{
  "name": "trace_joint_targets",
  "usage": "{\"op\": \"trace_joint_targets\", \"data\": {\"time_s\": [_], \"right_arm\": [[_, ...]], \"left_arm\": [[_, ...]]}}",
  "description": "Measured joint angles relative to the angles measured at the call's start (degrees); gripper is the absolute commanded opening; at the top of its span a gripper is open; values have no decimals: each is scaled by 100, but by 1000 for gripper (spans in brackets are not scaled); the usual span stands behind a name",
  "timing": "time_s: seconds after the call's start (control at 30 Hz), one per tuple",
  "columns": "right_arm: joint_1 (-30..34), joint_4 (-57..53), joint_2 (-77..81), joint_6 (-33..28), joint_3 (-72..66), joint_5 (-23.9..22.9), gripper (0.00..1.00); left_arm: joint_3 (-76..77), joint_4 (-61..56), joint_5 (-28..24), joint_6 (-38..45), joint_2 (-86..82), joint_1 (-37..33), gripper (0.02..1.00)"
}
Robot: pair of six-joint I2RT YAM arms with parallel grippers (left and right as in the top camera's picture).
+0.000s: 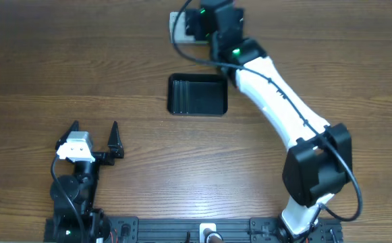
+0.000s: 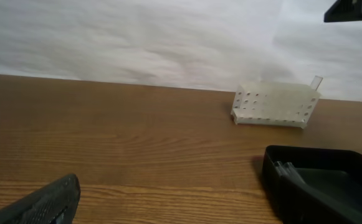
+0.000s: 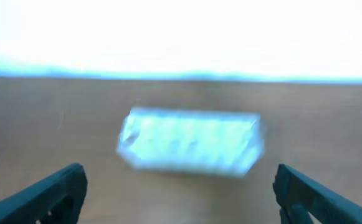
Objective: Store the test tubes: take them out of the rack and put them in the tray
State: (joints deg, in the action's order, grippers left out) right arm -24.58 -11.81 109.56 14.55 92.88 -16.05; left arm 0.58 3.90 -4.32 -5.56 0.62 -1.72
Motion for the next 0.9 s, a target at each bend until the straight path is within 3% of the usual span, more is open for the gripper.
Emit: {"op": "trace_joint_targets", "data": {"time_s": [0.17,0.7,0.9], "right_arm": [[398,538,592,-293,0,-35,991],[555,1283,1349,-557,-15,313,980],[645,1360,1622,-564,-15,332,908]], "left_arm": [[0,0,0,0,0,0,1000],[0,0,-2,0,0,2,1000],[0,0,0,0,0,2,1000]]}}
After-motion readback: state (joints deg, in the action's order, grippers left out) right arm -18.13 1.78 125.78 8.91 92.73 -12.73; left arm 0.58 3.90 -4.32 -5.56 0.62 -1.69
